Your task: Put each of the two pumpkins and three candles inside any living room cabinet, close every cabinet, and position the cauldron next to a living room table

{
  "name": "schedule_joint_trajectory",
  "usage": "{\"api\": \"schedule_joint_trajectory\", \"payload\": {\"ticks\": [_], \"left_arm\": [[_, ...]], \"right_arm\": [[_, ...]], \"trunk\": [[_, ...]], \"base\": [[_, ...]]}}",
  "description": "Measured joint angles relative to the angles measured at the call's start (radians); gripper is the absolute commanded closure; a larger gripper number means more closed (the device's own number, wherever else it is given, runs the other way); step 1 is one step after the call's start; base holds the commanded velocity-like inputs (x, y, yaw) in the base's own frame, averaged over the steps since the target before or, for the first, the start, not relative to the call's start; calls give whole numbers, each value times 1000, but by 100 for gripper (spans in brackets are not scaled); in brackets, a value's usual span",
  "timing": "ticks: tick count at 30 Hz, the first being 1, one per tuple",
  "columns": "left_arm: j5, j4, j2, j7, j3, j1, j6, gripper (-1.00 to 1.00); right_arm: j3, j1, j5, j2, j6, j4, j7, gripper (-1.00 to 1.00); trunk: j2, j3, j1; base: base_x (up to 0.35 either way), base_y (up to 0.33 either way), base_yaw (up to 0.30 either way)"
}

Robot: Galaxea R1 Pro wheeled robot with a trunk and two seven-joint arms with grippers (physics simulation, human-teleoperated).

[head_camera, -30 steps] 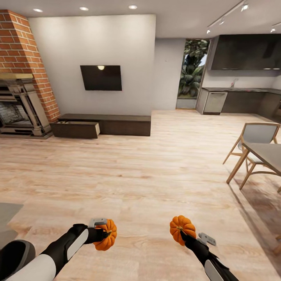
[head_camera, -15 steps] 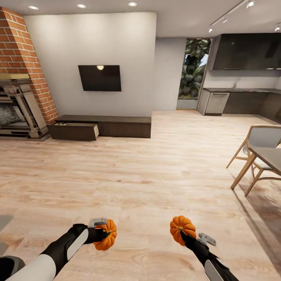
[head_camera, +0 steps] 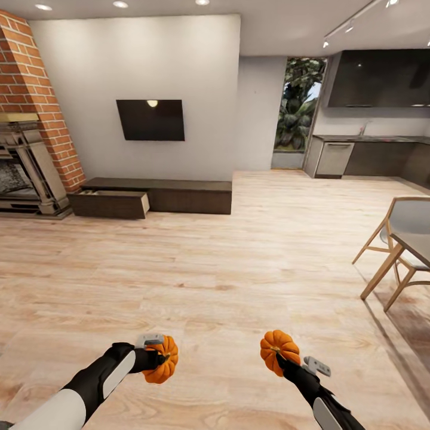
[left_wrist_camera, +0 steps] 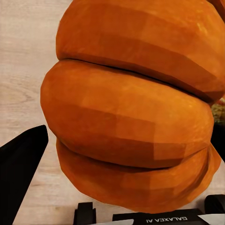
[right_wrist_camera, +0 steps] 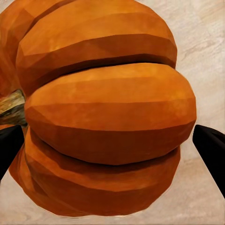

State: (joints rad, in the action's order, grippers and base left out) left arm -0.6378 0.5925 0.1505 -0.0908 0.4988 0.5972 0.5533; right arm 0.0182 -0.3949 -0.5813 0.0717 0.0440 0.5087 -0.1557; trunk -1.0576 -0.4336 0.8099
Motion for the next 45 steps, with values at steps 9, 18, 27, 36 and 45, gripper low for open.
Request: {"api": "schedule_joint_trajectory", "payload": {"ticks": [9,18,27,36,45], "left_arm": [[-2,0,0,0,13,0,-16,100],[-1,0,0,0,21,0,-18,100],[0,0,1,1,23,0,-19,100],[0,0,1,1,23,0,-18,100],[0,0,1,1,23,0,-19,100]], "right_arm": [[0,0,0,0,0,0,1,100],[0,0,0,0,1,-2,3,100],[0,0,-1,0,19,-21,3,100],[0,0,0,0,20,-21,3,100],[0,0,-1,0,20,-20,3,100]], "trunk": [[0,0,0],[0,0,0],[0,0,0],[0,0,0],[0,0,0]], "base": [[277,0,0],[282,0,0],[327,0,0],[332,0,0],[332,0,0]]}}
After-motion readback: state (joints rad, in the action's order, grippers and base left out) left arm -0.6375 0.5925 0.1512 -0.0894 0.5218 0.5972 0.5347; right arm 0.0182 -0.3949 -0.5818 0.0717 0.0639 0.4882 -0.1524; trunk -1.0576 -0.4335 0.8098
